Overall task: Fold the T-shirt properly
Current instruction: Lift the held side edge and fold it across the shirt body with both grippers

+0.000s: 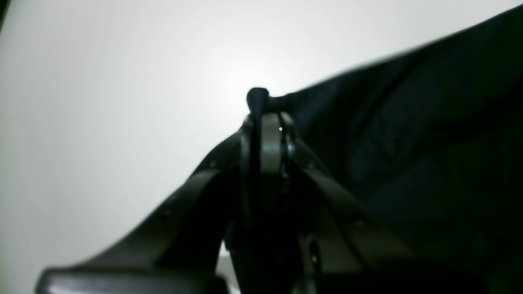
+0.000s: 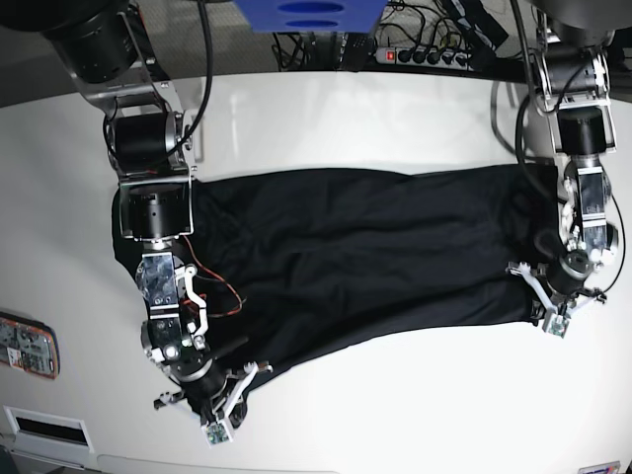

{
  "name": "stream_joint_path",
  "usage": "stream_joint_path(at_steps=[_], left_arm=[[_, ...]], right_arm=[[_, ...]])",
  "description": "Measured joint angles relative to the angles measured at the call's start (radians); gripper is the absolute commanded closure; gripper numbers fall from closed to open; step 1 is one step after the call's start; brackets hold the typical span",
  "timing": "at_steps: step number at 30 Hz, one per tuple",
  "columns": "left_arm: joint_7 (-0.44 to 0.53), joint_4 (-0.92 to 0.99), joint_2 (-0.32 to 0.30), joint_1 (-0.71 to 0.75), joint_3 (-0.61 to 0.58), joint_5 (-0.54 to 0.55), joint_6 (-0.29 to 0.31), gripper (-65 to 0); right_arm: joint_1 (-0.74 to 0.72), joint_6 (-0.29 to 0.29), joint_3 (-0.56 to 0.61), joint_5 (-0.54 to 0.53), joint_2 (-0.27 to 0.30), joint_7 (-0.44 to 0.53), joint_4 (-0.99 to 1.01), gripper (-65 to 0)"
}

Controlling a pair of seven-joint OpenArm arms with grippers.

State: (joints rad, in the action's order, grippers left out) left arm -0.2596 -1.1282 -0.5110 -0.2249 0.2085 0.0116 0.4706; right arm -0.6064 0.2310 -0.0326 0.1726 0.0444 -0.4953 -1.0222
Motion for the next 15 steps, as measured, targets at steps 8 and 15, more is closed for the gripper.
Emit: stream_joint_path(at_steps=[8, 15], left_arm=[[-0.13, -0.257, 0.037, 0.114, 0.206, 0.005, -0.002, 0.0], [-0.153, -0.416, 0.044, 0.255, 0.248, 0.009, 0.008, 0.0]], right_arm=[[0.084, 0.006, -0.026, 0.003, -0.005, -0.007, -0.003, 0.0], [0.186, 0.003, -0.09, 0.006, 0.0, -0.039, -0.096, 0.0]])
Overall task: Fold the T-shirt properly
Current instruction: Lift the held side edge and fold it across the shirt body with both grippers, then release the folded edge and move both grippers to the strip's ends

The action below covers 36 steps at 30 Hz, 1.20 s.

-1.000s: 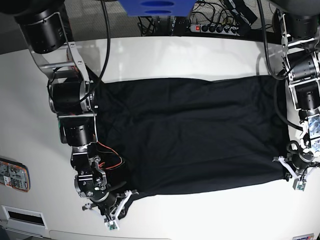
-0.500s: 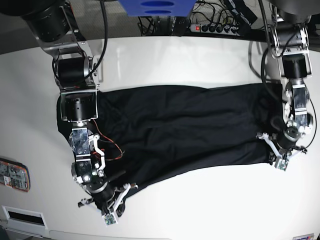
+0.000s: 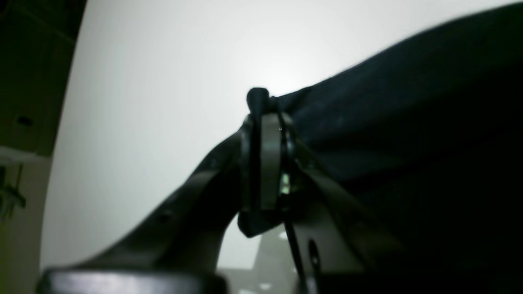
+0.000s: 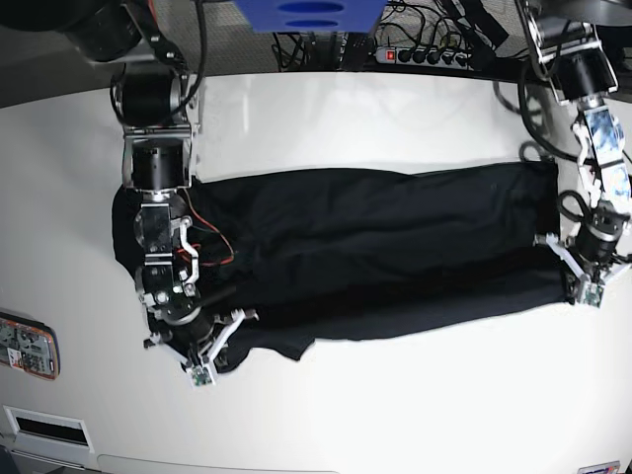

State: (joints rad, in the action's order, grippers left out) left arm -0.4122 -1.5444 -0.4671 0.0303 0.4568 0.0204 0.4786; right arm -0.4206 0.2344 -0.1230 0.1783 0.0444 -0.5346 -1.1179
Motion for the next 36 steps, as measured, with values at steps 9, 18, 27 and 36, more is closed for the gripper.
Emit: stream_joint_path(at_steps=[9, 18, 27, 36], left_arm=[[0.003, -0.035, 0.008, 0.07, 0.001, 0.0, -0.002, 0.0], [0.004, -0.199, 0.063, 0.175, 0.05, 0.0, -0.005, 0.0], [0.002, -0.248, 0.069, 0.284, 0.05, 0.001, -0.003, 0.0], [0.008, -0.236, 0.068, 0.306, 0.057, 0.001, -0.001, 0.0]], right_arm=[[0.117, 0.0, -0.002, -0.007, 0.0, 0.006, -0.119, 0.0], [0.171, -0.003, -0.002, -0.011, 0.0, -0.049, -0.272, 0.0], [0.23, 0.001, -0.067, -0.003, -0.005, -0.1, -0.353, 0.0], [0.326, 0.002, -0.076, -0.002, -0.006, -0.117, -0.377, 0.0]])
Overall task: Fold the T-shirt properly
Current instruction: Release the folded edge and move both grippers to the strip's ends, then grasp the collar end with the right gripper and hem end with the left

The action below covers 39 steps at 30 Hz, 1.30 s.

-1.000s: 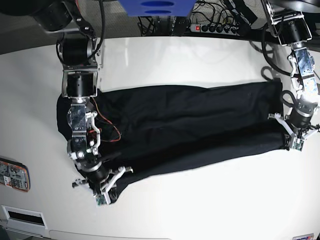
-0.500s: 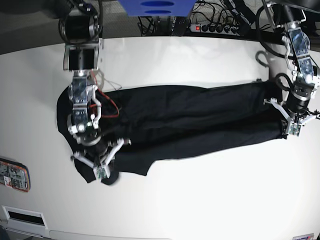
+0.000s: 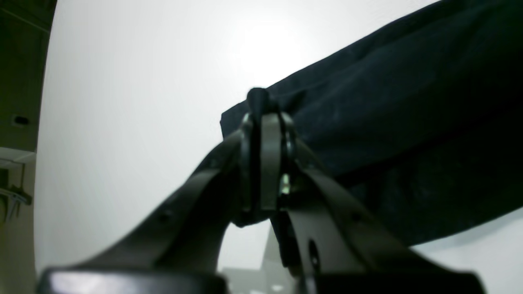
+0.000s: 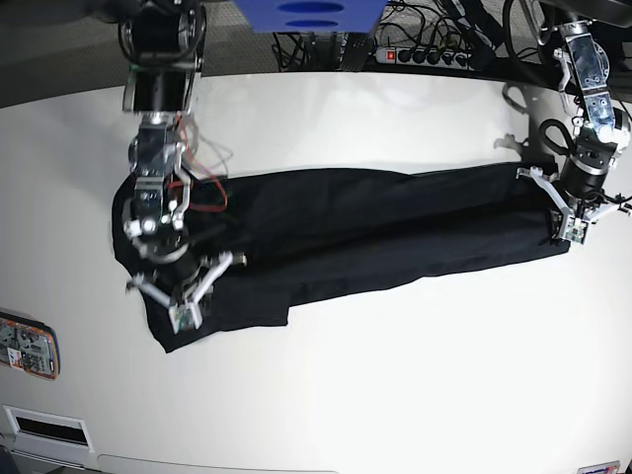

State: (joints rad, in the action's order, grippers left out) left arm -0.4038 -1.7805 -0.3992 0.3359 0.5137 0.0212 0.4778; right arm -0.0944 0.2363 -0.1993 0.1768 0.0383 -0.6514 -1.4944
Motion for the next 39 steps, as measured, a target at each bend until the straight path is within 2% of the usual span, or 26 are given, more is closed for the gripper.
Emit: stream_joint_path(at_steps=[6, 12, 17, 18, 20, 21, 24, 27, 31, 39], left_arm=[[-0.001, 0.043, 0.003, 0.016, -0.001, -0.003, 0.002, 0.0], [-0.001, 0.043, 0.003, 0.011, -0.001, -0.003, 0.001, 0.0], [0.0, 0.044, 0.003, 0.011, -0.001, -0.004, 0.001, 0.0], [-0.001, 0.044, 0.002, 0.011, -0.001, -0.004, 0.001, 0.0], [-0.001, 0.044, 0.002, 0.01, -0.001, -0.005, 0.001, 0.0], [-0.001, 0.044, 0.002, 0.01, -0.001, -0.004, 0.001, -2.1], [-0.001, 0.044, 0.013, 0.01, 0.0, -0.008, -0.002, -15.1], [0.0, 0.043, 0.016, 0.041, -0.003, -0.006, 0.001, -22.5], [-0.009, 0.046, 0.016, 0.063, -0.005, -0.019, -0.002, -23.2], [-0.001, 0.044, 0.014, 0.058, 0.0, -0.015, -0.002, -23.2]], right_arm=[[0.0, -0.001, -0.002, -0.001, 0.0, 0.031, -0.005, 0.0], [0.116, 0.0, -0.002, 0.004, 0.0, -0.003, 0.002, 0.0], [0.077, -0.005, -0.002, -0.004, 0.0, 0.035, -0.069, 0.0], [0.077, -0.004, -0.002, -0.004, 0.0, 0.035, -0.07, -2.9], [0.091, -0.003, -0.002, -0.001, 0.0, 0.018, -0.068, -12.8], [0.1, -0.004, -0.002, 0.001, 0.0, 0.01, -0.066, -17.2], [0.104, -0.005, -0.002, 0.001, 0.0, 0.005, -0.062, -29.8], [0.089, -0.004, -0.002, 0.001, -0.002, 0.024, -0.063, -37.9], [0.1, -0.004, -0.002, 0.0, -0.002, 0.012, -0.063, -42.0], [0.093, -0.005, -0.002, -0.002, -0.002, 0.018, -0.274, -42.3]])
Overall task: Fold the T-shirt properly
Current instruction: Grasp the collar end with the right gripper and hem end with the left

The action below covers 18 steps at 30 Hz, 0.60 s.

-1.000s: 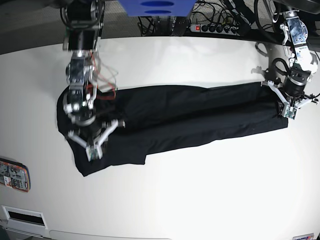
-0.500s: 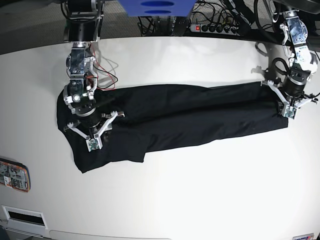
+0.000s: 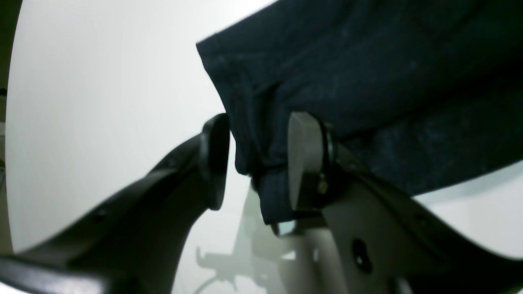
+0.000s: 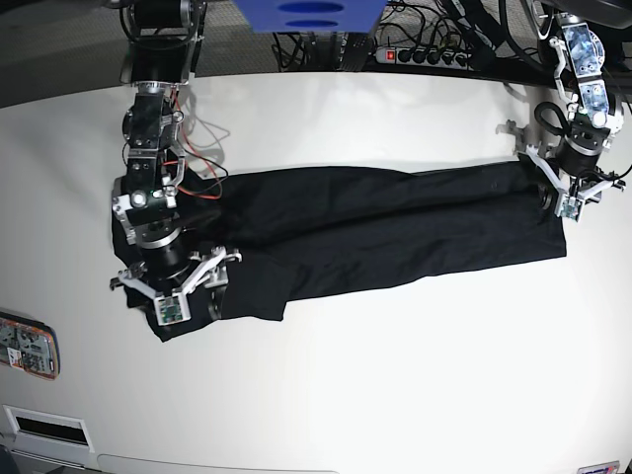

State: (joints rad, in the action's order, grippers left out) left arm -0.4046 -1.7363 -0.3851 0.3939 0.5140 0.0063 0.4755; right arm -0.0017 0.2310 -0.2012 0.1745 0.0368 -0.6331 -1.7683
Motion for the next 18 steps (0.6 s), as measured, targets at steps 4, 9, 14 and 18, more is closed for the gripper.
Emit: stream_joint_path(at_steps=[4, 9, 14, 18], left_arm=[[0.008, 0.0, 0.0, -0.002, 0.0, 0.012, 0.0, -23.7], [-0.001, -0.001, -0.012, 0.0, 0.0, 0.115, 0.001, -23.8], [0.003, 0.027, -0.103, -0.004, 0.051, 0.455, 0.0, -23.9], [-0.007, 0.132, -0.148, 0.003, 0.126, 0.608, -0.005, -25.1]], right_arm=[[0.019, -0.002, 0.0, 0.001, 0.001, 0.004, -0.087, -42.3], [0.141, 0.006, 0.001, 0.005, -0.001, -0.006, -0.102, -42.3], [0.204, 0.001, 0.003, 0.003, 0.001, 0.013, -0.105, -42.3], [0.259, 0.003, 0.01, 0.007, 0.003, 0.027, -0.145, -42.3]])
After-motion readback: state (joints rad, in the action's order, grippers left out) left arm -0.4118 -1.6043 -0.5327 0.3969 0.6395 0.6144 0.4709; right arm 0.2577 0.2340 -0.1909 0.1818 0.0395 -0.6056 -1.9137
